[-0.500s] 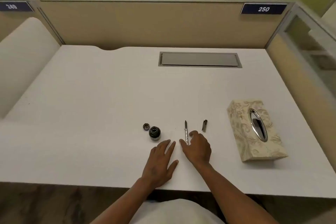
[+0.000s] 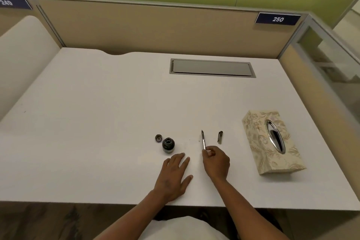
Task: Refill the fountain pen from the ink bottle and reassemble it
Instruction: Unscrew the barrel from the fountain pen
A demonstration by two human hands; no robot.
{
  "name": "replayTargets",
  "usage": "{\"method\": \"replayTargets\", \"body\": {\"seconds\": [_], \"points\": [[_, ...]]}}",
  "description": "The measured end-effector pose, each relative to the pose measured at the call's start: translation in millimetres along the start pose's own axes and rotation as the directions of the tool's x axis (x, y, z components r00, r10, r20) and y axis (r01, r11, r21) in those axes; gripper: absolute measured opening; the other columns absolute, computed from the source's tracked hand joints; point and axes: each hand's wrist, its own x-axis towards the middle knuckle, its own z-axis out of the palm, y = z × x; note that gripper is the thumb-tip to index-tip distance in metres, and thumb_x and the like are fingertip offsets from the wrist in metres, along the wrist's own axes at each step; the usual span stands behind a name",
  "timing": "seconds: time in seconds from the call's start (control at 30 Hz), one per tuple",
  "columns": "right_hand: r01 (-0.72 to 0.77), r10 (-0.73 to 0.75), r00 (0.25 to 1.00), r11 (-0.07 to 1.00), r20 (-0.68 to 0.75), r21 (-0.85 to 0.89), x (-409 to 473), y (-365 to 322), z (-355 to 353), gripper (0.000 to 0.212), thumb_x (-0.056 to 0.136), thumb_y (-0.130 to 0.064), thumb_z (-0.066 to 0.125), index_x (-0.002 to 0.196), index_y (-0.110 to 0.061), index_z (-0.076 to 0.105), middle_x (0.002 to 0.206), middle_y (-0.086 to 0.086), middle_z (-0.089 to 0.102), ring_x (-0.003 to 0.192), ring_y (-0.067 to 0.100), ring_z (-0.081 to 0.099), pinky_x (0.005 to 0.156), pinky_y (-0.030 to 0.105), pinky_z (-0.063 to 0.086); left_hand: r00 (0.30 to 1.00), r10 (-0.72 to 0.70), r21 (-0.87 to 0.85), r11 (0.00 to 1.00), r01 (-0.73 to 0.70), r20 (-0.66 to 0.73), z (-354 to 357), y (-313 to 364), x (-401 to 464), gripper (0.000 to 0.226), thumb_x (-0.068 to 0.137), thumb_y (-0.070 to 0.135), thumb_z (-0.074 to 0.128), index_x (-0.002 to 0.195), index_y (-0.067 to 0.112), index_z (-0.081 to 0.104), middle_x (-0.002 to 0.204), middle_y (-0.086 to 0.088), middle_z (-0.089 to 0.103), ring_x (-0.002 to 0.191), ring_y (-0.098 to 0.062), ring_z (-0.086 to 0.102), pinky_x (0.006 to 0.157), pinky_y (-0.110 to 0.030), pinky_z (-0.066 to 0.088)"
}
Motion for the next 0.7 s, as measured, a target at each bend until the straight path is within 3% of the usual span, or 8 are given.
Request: {"method": "replayTargets", "body": {"seconds": [0.1,0.17,0.2,0.23,0.3,0.37,0.47,0.7], "points": [[-0.034,0.027,0.998,0.991,0.051,0.133,-7.7,0.6,-6.3,0.007,0.091,-0.022,0.074,0.098,-0.022,0.075,0.084,-0.008,0.072,0.080,0.012,0.068,0.080,0.037,0.060,0.997,-0.069,-0.168,0.984,0.064,-0.030,-7.0,5.5,1.2,0.057,0.097,0.055,0.046,0.140,0.019,0.057,0.147,-0.004,0.053,0.137,-0.021,0.047,0.113,-0.034,0.034],[-0.075,0.054,0.994,0.971,0.094,0.227,-15.0,-2.5,-12.7,0.006,0.092,-0.021,0.073,0.097,-0.023,0.075,0.088,-0.007,0.073,0.085,0.011,0.069,0.080,0.032,0.059,0.971,-0.236,-0.406,0.891,0.202,-0.035,-22.3,18.1,4.5,0.047,0.096,0.051,0.056,0.132,0.023,0.064,0.134,0.006,0.062,0.125,-0.010,0.055,0.109,-0.026,0.039],[-0.097,0.067,0.991,0.958,0.116,0.271,-18.6,-4.6,-15.7,0.006,0.092,-0.020,0.073,0.096,-0.024,0.074,0.091,-0.007,0.074,0.087,0.012,0.070,0.078,0.029,0.058,0.934,-0.356,-0.565,0.770,0.296,0.005,-33.5,25.1,7.2,0.040,0.095,0.047,0.061,0.127,0.024,0.068,0.125,0.010,0.067,0.118,-0.006,0.060,0.104,-0.024,0.044],[-0.120,0.079,0.987,0.943,0.142,0.311,-22.4,-6.6,-18.3,0.007,0.091,-0.019,0.073,0.096,-0.025,0.074,0.092,-0.007,0.076,0.087,0.013,0.071,0.077,0.027,0.058,0.884,-0.456,-0.712,0.586,0.387,0.105,-45.1,31.0,11.0,0.033,0.094,0.042,0.065,0.121,0.024,0.071,0.116,0.013,0.071,0.110,-0.004,0.064,0.098,-0.024,0.049],[-0.174,0.099,0.973,0.909,0.210,0.378,-29.5,-10.2,-23.0,0.011,0.091,-0.016,0.073,0.096,-0.026,0.074,0.090,-0.006,0.078,0.085,0.015,0.073,0.076,0.028,0.057,0.797,-0.487,-0.853,0.177,0.491,0.357,-62.6,38.4,18.9,0.025,0.096,0.035,0.065,0.116,0.022,0.072,0.106,0.011,0.076,0.100,-0.007,0.071,0.090,-0.027,0.053],[-0.206,0.093,0.957,0.883,0.273,0.421,-37.5,-13.8,-26.7,0.014,0.092,-0.012,0.071,0.098,-0.024,0.075,0.088,-0.004,0.079,0.081,0.015,0.074,0.072,0.028,0.056,0.783,-0.465,-0.885,-0.002,0.466,0.413,-72.7,39.0,22.1,0.023,0.097,0.029,0.065,0.118,0.021,0.070,0.106,0.006,0.078,0.097,-0.011,0.074,0.087,-0.031,0.055],[-0.206,0.052,0.943,0.868,0.328,0.453,-47.5,-22.7,-32.1,0.015,0.093,-0.008,0.069,0.099,-0.020,0.075,0.087,-0.001,0.080,0.076,0.014,0.072,0.066,0.024,0.053,0.785,-0.497,-0.919,-0.069,0.389,0.369,-85.1,35.0,22.2,0.025,0.094,0.025,0.069,0.120,0.023,0.069,0.110,0.004,0.077,0.099,-0.013,0.074,0.084,-0.031,0.054],[-0.177,-0.034,0.905,0.876,0.423,0.448,-55.7,-41.2,-37.8,0.018,0.091,-0.003,0.069,0.094,-0.019,0.076,0.084,0.004,0.079,0.071,0.014,0.068,0.064,0.025,0.050,0.805,-0.492,-0.936,-0.066,0.347,0.333,-102.3,28.5,14.6,0.018,0.097,0.021,0.064,0.111,0.022,0.076,0.108,0.004,0.078,0.092,-0.017,0.070,0.092,-0.038,0.052]]}}
